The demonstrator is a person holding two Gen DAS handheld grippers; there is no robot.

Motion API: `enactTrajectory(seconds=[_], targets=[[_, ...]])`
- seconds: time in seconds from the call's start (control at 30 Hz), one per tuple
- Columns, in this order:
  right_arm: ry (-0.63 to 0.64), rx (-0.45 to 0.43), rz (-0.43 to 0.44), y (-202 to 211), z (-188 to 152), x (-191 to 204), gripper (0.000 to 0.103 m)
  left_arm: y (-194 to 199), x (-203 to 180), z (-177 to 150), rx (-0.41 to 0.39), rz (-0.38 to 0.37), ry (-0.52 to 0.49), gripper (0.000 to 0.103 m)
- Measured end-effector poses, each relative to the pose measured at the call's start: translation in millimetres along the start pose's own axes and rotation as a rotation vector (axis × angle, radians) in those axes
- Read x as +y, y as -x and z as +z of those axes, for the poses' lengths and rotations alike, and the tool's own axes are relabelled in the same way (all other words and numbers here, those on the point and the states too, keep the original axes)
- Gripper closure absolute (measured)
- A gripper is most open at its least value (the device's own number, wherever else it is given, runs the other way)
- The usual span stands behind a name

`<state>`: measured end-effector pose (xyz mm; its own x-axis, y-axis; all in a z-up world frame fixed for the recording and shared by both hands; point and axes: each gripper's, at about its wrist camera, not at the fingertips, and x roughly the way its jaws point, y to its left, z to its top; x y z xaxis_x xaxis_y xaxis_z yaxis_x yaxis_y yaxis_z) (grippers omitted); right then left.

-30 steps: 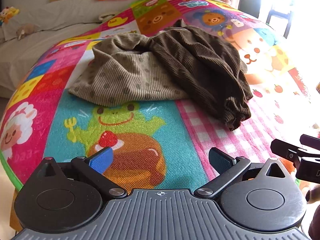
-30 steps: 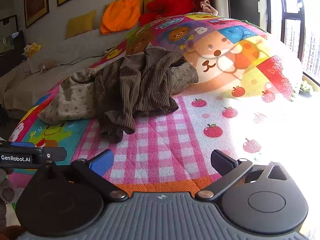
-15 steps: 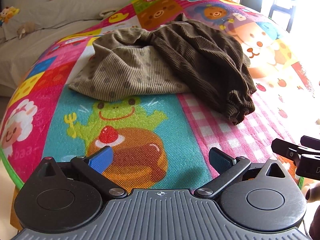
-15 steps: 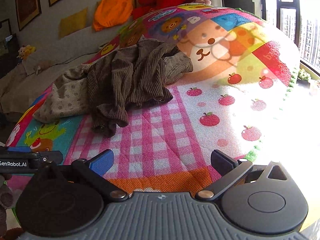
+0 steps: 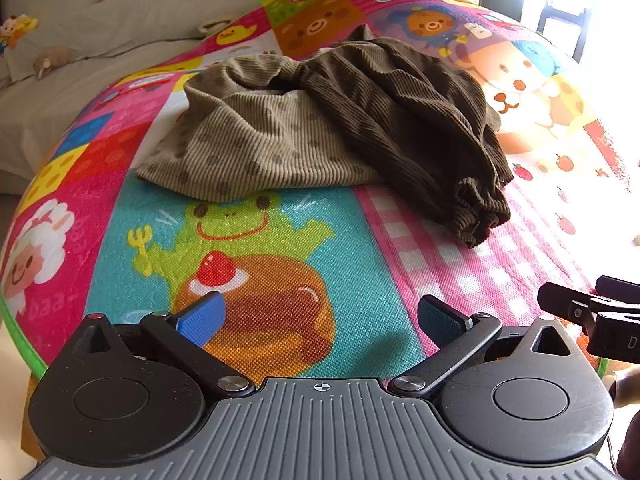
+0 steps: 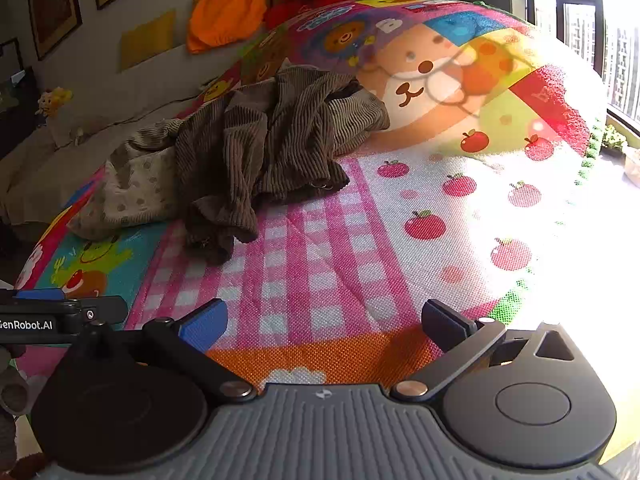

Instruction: Fold clothes

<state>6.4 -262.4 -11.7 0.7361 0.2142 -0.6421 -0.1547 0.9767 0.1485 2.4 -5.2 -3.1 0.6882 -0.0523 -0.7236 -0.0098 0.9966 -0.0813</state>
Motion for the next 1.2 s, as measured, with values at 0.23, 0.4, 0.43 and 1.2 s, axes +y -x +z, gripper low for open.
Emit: enactTrajectory(seconds=[0.23, 0.4, 0.43, 1.2], targets=[[0.017, 0.000, -0.008, -0.3, -0.9, 1.8, 0.000, 0.3, -0.6, -0.2, 0.001, 0.003, -0.004, 0.000], [0.025, -0.002, -0.010, -0.3, -1.9, 2.2, 0.000, 0.1, -1.0, -0.5, 0.000, 0.005, -0.008, 0.000], [0.029, -0.002, -0.011, -0.3, -2.2, 2.4, 0.000, 0.1, -1.1, -0.5, 0.000, 0.005, -0.008, 0.000], [0.053, -0.005, -0.023, 0.1, -3.4, 6.0, 0.000, 0.0, -2.4, -1.6, -0.001, 0.014, -0.022, 0.000]])
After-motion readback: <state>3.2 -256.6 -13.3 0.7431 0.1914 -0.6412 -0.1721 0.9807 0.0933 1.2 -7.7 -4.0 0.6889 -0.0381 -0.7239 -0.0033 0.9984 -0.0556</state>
